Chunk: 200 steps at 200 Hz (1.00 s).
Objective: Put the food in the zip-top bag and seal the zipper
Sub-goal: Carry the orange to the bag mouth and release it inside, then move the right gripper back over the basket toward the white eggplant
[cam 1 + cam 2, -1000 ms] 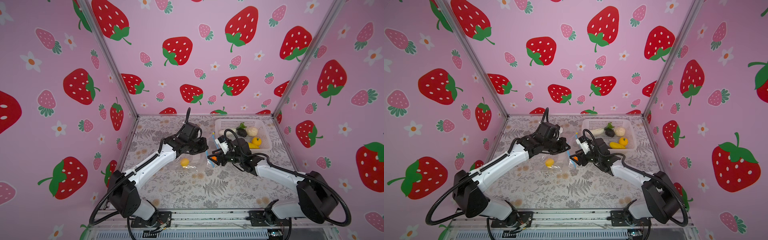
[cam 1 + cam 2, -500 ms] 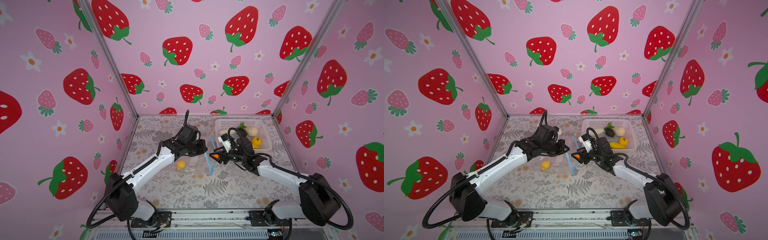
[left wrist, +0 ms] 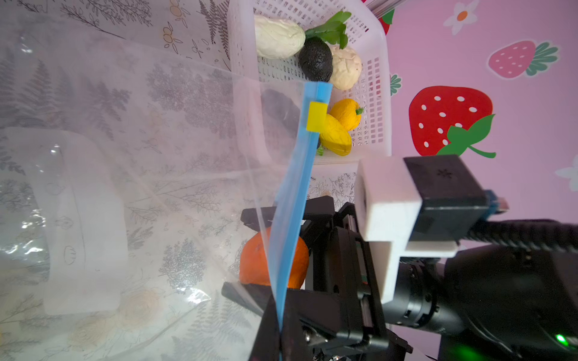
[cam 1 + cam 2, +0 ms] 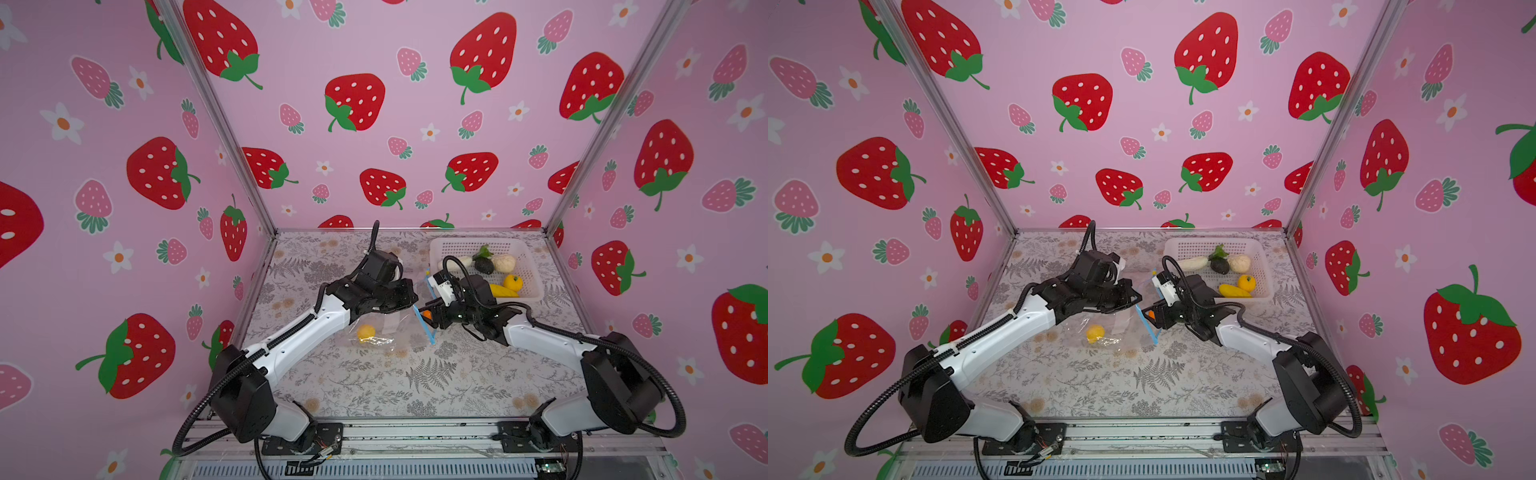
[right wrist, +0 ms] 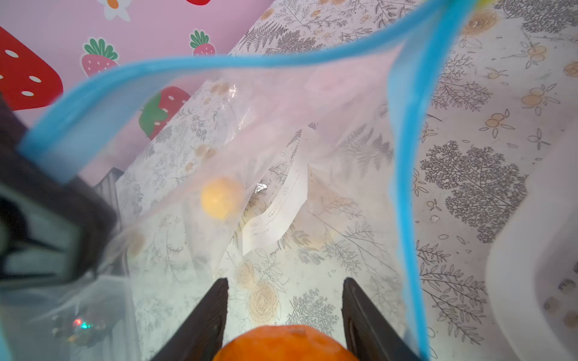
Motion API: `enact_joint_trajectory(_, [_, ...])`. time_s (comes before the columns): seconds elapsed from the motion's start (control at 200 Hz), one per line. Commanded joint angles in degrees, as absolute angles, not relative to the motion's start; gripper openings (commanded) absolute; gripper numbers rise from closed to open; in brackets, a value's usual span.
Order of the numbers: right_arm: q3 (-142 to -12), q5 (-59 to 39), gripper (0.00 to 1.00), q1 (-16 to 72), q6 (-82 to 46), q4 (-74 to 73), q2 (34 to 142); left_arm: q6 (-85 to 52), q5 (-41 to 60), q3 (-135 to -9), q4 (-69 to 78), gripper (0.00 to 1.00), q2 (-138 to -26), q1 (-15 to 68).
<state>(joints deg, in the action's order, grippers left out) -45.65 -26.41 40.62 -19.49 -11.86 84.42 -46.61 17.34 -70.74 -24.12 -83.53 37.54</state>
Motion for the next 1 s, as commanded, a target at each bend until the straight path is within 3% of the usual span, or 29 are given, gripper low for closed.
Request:
enact_joint_trajectory(0.0, [-45.8, -24.9, 0.66, 40.8, -19.3, -11.3, 84.1, -47.6, 18.0, -69.7, -22.3, 0.00, -83.9, 38.1])
enact_joint_trajectory(0.25, [-47.4, -21.2, 0.78, 40.6, -15.9, -5.3, 79.1, -46.1, 18.1, -72.7, -23.6, 0.00, -85.8, 37.6])
enact_joint_trajectory(0.505, [-49.8, -18.4, 0.74, 38.5, -15.0, 0.7, 73.2, -46.6, 18.9, -71.7, -22.5, 0.00, -85.8, 36.4])
enact_joint_trajectory(0.65, [-51.5, -14.6, 0.71, 31.7, -13.3, 4.5, 70.8, -46.3, 19.7, -71.7, -22.1, 0.00, -85.9, 35.7])
enact_joint_trajectory(0.995, [-60.1, -6.7, 0.65, 22.6, -34.8, -2.2, 87.5, -45.5, 22.4, -74.0, -22.2, 0.00, -89.2, 34.8])
